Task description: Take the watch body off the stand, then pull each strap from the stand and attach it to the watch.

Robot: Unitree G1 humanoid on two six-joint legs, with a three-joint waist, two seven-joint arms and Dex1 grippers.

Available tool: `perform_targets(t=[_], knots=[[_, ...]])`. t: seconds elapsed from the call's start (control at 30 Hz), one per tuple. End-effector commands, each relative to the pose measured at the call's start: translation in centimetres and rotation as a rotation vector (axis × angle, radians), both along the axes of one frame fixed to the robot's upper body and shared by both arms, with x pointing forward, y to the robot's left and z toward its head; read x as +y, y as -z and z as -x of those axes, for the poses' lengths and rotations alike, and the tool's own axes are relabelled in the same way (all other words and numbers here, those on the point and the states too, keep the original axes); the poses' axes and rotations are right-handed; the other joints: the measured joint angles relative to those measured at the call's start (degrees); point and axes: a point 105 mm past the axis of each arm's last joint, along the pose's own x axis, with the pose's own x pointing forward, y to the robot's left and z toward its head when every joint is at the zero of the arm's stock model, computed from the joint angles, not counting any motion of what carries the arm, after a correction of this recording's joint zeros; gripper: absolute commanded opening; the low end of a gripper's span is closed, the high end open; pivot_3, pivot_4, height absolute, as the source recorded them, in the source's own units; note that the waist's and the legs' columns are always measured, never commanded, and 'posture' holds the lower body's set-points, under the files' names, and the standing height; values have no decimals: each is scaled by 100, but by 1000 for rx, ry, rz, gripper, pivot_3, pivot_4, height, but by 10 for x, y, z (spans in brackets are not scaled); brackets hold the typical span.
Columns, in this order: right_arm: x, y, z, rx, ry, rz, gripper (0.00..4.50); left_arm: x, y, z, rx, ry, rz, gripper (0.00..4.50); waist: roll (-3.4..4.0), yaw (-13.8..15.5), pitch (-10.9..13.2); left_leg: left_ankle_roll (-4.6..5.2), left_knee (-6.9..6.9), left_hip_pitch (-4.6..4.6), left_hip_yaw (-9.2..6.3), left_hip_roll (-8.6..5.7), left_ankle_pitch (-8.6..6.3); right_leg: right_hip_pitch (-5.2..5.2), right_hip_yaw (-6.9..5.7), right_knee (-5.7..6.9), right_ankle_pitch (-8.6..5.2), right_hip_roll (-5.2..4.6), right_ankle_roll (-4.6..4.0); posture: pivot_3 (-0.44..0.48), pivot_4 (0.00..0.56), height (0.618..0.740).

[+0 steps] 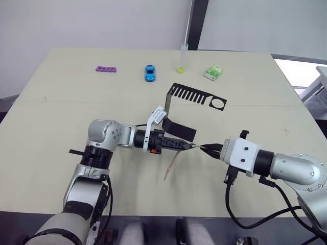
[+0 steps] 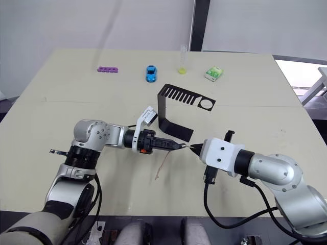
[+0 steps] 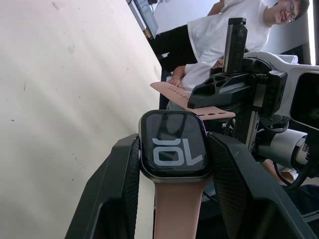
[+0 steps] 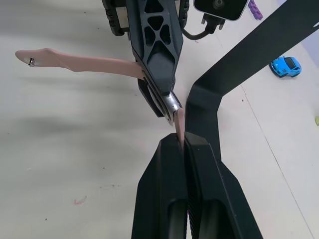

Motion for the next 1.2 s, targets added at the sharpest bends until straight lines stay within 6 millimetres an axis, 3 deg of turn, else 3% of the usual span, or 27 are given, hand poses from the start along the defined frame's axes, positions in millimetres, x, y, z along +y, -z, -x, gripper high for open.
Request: perform_targets(t=[0.03, 1.2], knots=[[7, -9, 3, -50, -26, -11, 0, -8, -15, 4, -29, 46, 46, 1596, 0, 2, 0, 0, 0, 0, 0, 0, 0, 0, 0, 0, 0, 0, 0, 0, 150, 740], [11, -8, -7, -65, -15, 27, 0, -16, -20, 11, -37, 67, 66, 1596, 0, 0, 0, -1, 0, 0, 0, 0, 0, -1, -1, 0, 0, -1, 0, 0, 150, 740]])
